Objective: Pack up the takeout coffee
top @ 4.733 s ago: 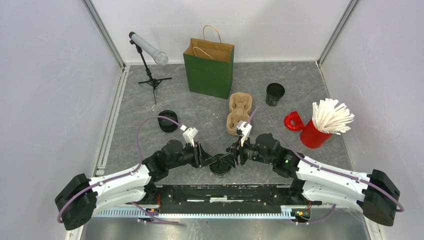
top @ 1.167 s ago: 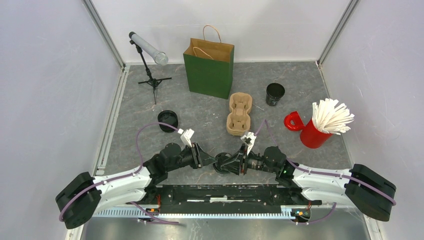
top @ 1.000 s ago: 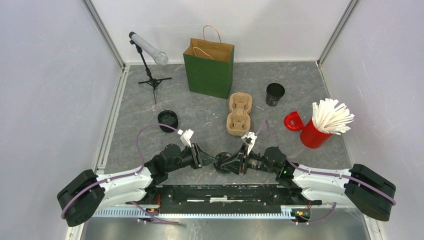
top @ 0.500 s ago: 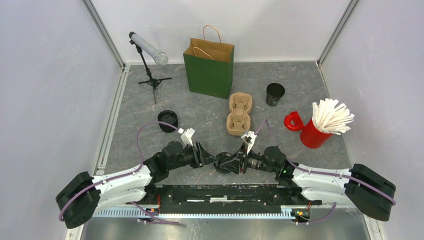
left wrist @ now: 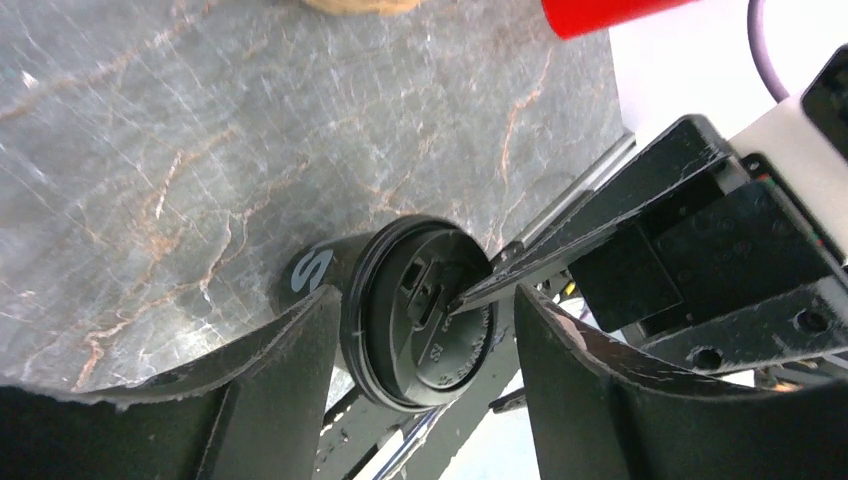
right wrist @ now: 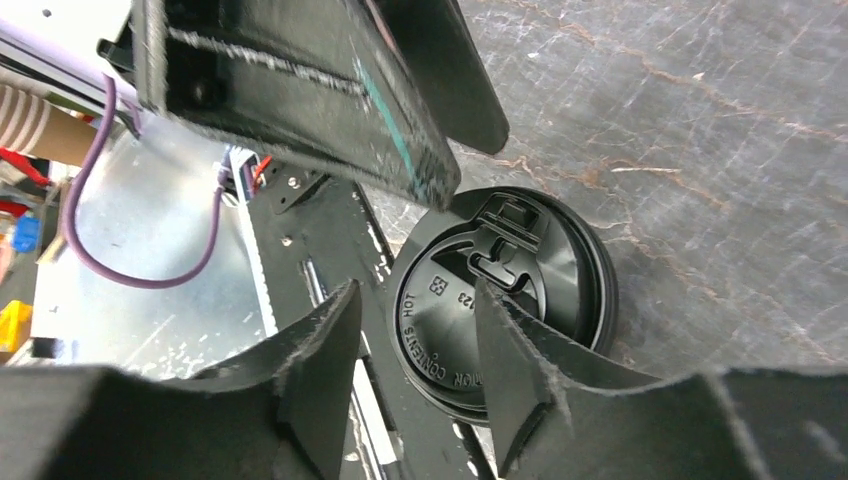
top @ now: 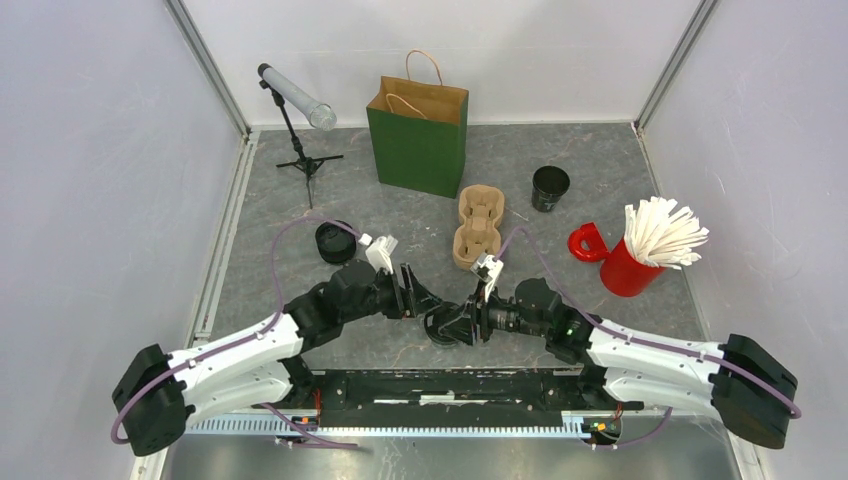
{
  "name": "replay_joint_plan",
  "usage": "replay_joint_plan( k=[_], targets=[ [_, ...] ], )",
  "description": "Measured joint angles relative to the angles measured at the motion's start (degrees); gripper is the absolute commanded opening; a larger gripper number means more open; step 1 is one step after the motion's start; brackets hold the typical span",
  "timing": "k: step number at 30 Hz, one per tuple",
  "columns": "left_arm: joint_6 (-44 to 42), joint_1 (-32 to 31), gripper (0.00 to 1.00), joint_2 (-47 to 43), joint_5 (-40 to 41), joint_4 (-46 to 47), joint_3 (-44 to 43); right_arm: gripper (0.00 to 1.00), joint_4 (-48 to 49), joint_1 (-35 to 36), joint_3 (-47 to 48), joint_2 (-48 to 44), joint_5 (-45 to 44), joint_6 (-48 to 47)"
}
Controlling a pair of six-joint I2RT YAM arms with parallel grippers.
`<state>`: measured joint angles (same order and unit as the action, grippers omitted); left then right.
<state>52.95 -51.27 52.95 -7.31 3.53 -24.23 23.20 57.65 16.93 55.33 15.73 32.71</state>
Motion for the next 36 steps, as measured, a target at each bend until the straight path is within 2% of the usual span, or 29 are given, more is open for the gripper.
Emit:
replay_joint_plan(
  k=[1,4,5,7,8,12,17,22,29,36],
  targets=[
    [-0.90,0.00,0.77,-0.24,0.94,-1.77,-1.31,0.67,-1.77,0.00,0.61,-0.68,-0.35,-0.68],
    [-3.74,0.00,0.87,-1.05,4.44,-7.72,-5.66,0.80,-6.88,0.00,3.08,-1.92,-1.38,-3.37],
    [-4.96,-0.02,0.98,-1.38,6.14,-10.03,-7.43,0.84,-8.90,0.00,4.28,-2.12,-1.90,-4.66],
    [-7.80,-0.02,1.00,-2.56,10.62,-15.37,-11.67,0.89,-12.74,0.00,6.91,-2.25,-3.50,-7.37],
    [-8.72,-0.04,1.00,-3.17,12.44,-17.14,-13.18,0.98,-14.14,0.00,7.91,-2.27,-4.31,-8.33],
    [-13.75,-0.02,1.00,-7.69,21.99,-25.55,-18.97,0.98,-20.52,0.48,12.61,-2.03,-7.65,-13.00],
    [-17.25,-0.04,1.00,-15.28,29.49,-32.70,-20.20,0.98,-27.63,4.37,18.64,1.62,-13.29,-17.14],
    [-19.04,-0.02,1.00,-20.44,30.71,-37.22,-20.24,0.98,-31.56,7.06,20.28,4.17,-16.85,-18.95],
    [-21.94,-0.04,1.00,-20.87,29.62,-44.59,-20.28,0.98,-33.68,7.61,20.41,6.27,-18.62,-21.07],
    [-22.18,-0.04,1.00,-22.12,29.49,-46.56,-20.28,0.98,-33.48,8.17,20.68,8.13,-18.60,-21.66]
  ],
)
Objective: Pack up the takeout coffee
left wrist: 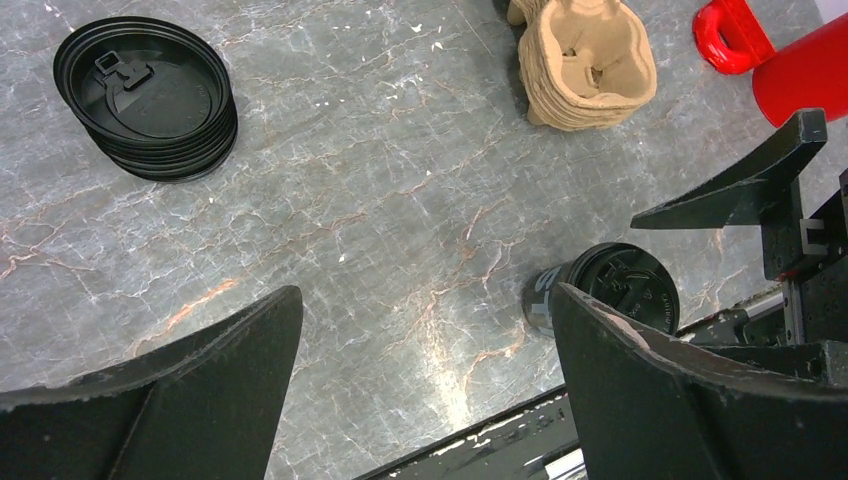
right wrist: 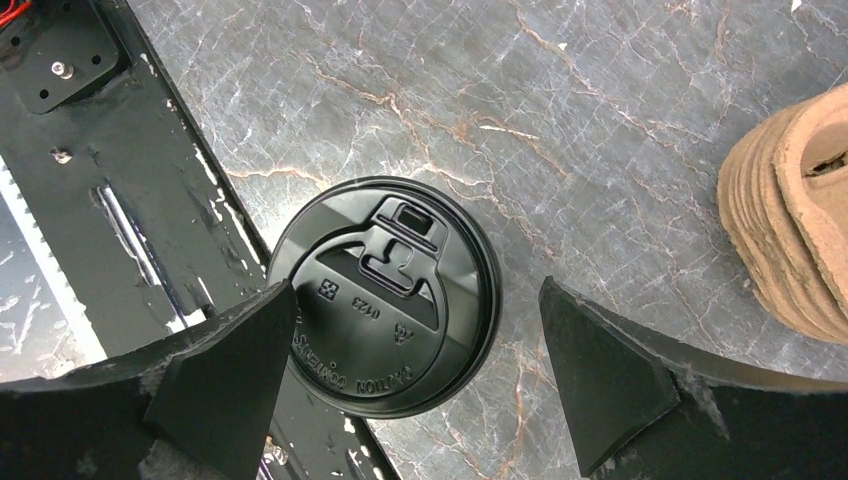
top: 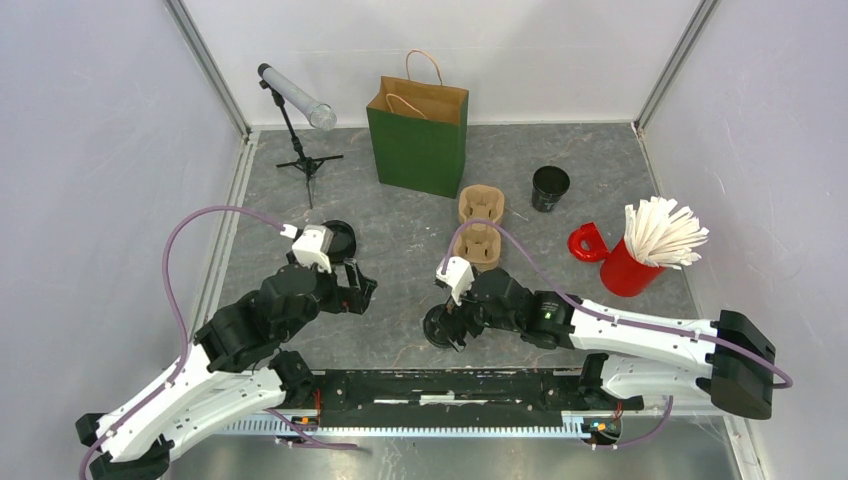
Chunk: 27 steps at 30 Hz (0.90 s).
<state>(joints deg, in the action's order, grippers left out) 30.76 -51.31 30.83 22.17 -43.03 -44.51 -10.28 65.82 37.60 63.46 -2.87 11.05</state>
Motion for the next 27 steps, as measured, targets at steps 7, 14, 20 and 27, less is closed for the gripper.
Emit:
replay_joint_plan(
  k=[7,14,20,27],
  targets=[
    [-0.02,0.00,1.00,-1.75,0.11,-0.61,0.00,0.98,0.02,0.20,0.55,0.39,-0.07,0.02],
    [-0.02,0.00,1.00,-2.12,0.22,-0.68,0.00,0.98,-0.15,0.31,1.97,-0.04,-1.07,0.70],
    [-0.02,0.00,1.00,-2.12,0.22,-0.68,0.00,0.98,-0.55,1.01,1.97,-0.13,-2.71,1.68],
    [-0.02,0.00,1.00,-2.12,0.24,-0.68,0.00,0.98,-0.63,2.54,1.97,0.26,-3.32,2.03]
  ],
)
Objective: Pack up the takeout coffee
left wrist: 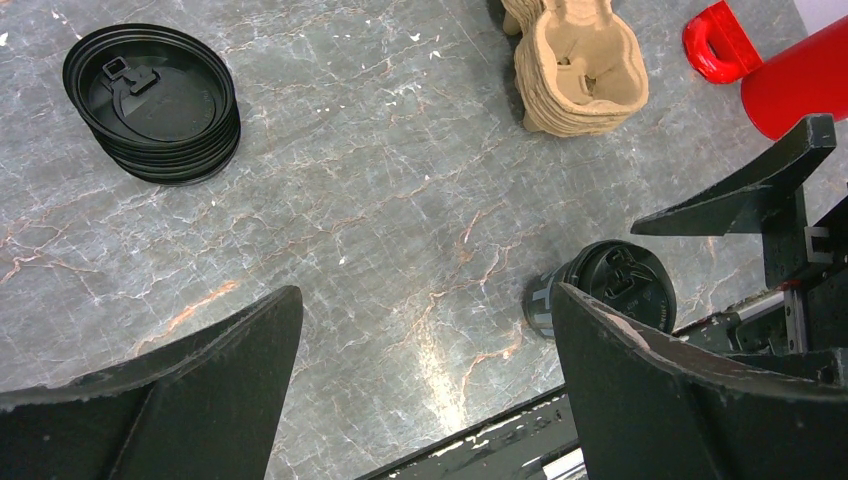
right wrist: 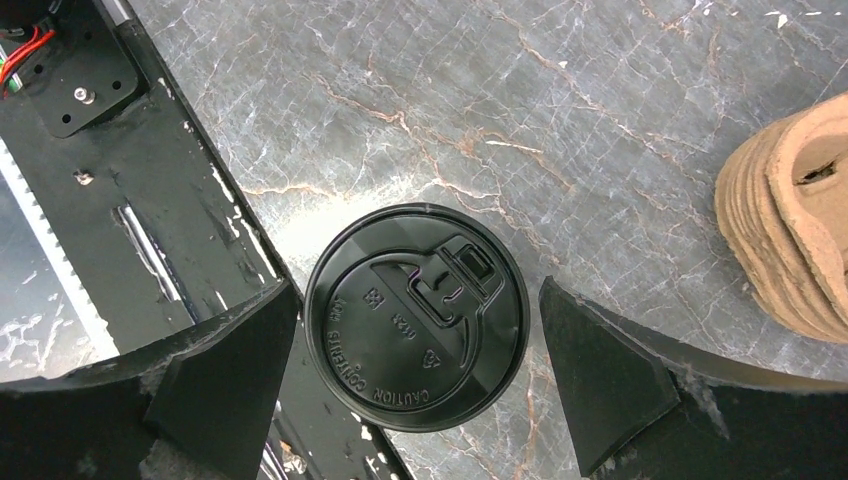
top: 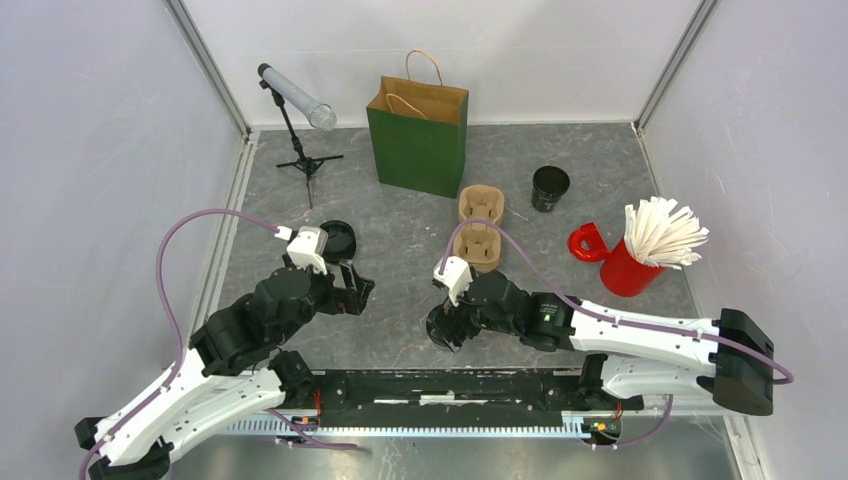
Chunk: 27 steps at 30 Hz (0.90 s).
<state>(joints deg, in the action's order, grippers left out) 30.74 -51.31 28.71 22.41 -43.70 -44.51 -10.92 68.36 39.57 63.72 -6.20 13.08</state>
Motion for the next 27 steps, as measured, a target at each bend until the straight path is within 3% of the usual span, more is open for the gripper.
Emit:
replay_joint_plan(
  k=[14,21,27],
  targets=[
    [0.00,0.00,1.00,-0.87,0.13,-0.02,0.00,0.98,0.00,0.66,0.00,2.84,-0.72,0.13],
    [0.00,0.00,1.00,-1.29,0.39,-0.02,0.00,0.84,0.04,0.81,0.00,2.89,-1.66,0.13],
    [0.00,0.00,1.00,-1.53,1.03,-0.04,0.00,0.82,0.00,0.81,-0.07,2.21,-2.64,1.05]
  ],
)
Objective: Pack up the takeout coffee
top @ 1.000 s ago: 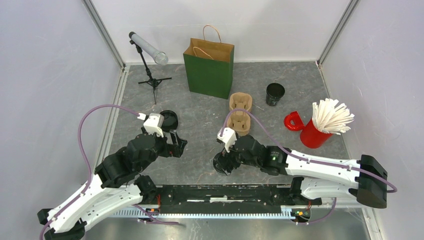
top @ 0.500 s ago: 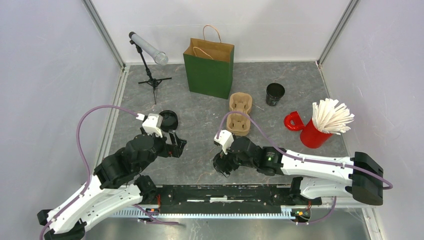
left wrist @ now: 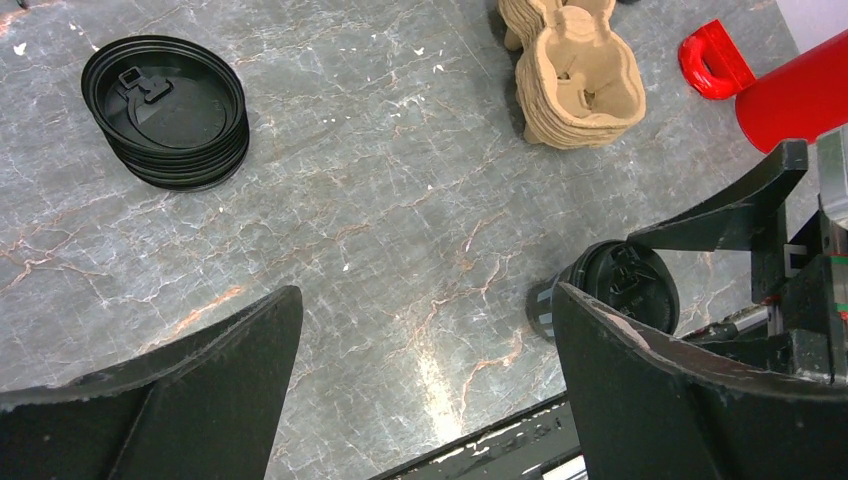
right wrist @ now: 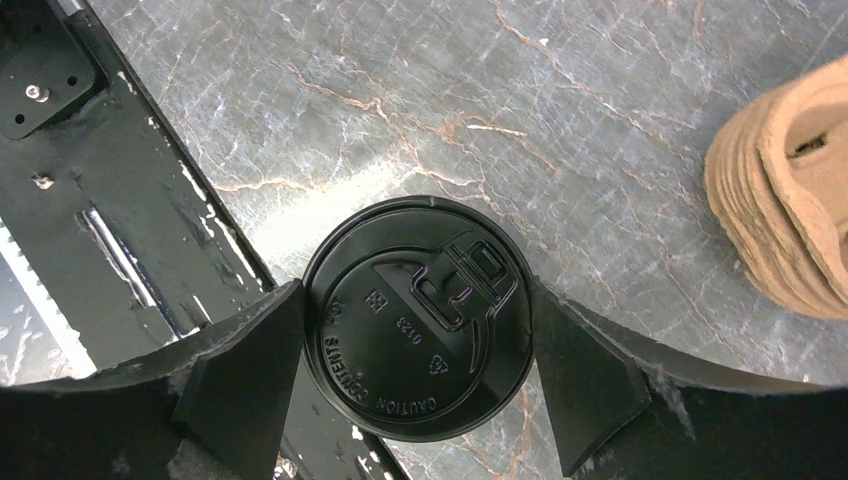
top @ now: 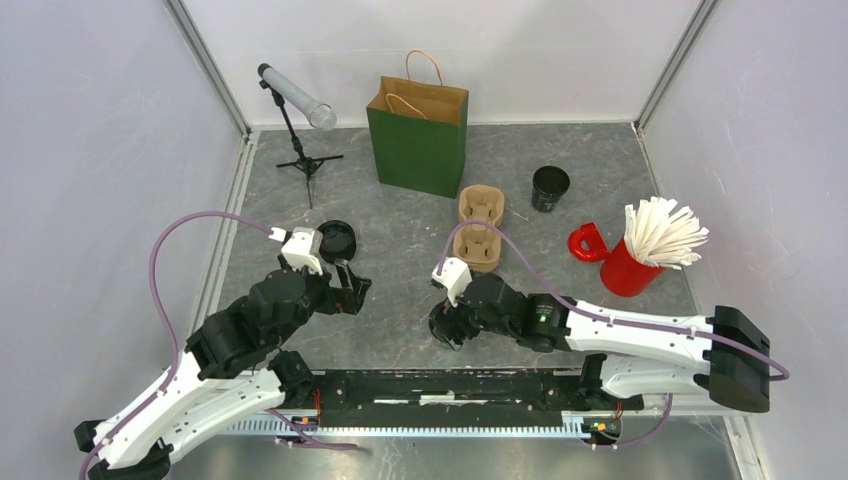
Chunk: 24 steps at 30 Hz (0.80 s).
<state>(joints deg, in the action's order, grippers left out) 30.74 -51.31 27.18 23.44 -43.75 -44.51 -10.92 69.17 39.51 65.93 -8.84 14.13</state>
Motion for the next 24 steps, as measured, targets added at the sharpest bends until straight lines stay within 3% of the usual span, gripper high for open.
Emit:
replay_joint_plan(
  k=[12,24],
  targets=[
    [0.00,0.00,1.00,-0.09,0.00,-0.11,0.00,0.86,-12.44,-3.15,-0.63,-9.44,-9.46,3.85],
    [0.00,0.00,1.00,-0.72,-0.02,-0.35,0.00,0.88,-15.41,-26.58,-3.04,-12.87,-12.50,-1.25]
  ],
)
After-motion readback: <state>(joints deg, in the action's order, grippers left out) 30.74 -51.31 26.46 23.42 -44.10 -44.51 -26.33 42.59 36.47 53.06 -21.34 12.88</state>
